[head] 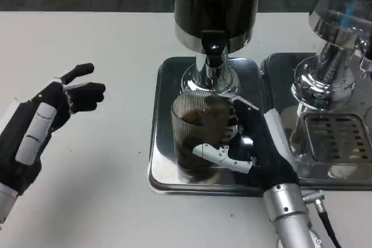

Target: Grasp the cup under the faucet to collect the drink, then remove the cup.

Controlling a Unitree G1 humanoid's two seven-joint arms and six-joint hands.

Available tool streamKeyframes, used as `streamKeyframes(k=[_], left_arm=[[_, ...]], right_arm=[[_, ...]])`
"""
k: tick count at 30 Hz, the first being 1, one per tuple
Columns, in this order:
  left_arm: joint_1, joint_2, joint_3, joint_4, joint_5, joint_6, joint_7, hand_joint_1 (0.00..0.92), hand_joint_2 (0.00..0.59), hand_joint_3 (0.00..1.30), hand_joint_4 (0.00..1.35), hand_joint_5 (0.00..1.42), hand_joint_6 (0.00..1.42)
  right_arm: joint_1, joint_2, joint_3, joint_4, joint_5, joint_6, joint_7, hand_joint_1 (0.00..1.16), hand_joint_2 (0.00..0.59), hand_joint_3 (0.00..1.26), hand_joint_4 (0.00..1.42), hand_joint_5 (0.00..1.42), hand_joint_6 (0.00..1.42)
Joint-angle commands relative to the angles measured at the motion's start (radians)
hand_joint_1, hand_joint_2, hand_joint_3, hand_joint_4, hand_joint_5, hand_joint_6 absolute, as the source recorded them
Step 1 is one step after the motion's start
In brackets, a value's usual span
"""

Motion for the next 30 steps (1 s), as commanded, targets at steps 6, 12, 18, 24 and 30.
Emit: streamKeyframes(k=[6,12,18,24,30], left_arm=[[-0.028,0.0,-0.005,0.052,0.028,-0.037,-0.001,0.0,0.165,0.22,0.33,0.32,0.32],[-0.037,-0.001,-0.01,0.069,0.032,-0.046,-0.004,0.0,0.166,0.22,0.33,0.33,0.33],[-0.048,0.002,-0.013,0.083,0.037,-0.05,-0.004,0.0,0.166,0.22,0.34,0.33,0.33],[-0.052,0.007,-0.026,0.091,0.056,-0.059,-0.009,0.0,0.166,0.22,0.34,0.33,0.33],[-0.059,0.005,-0.041,0.104,0.067,-0.068,-0.008,0.0,0.166,0.22,0.33,0.33,0.33]], right_arm=[[0.027,-0.007,-0.006,0.003,-0.037,-0.066,-0.092,0.75,0.22,0.55,0.71,0.83,1.13],[0.04,-0.008,-0.008,-0.009,-0.059,-0.098,-0.143,0.77,0.212,0.57,0.73,0.86,1.18],[0.049,-0.009,-0.013,-0.022,-0.061,-0.109,-0.169,0.77,0.212,0.59,0.74,0.88,1.2],[0.067,-0.01,-0.024,-0.045,-0.061,-0.127,-0.189,0.77,0.212,0.61,0.76,0.9,1.22],[0.092,-0.01,-0.032,-0.09,-0.061,-0.132,-0.205,0.77,0.212,0.62,0.77,0.92,1.23]])
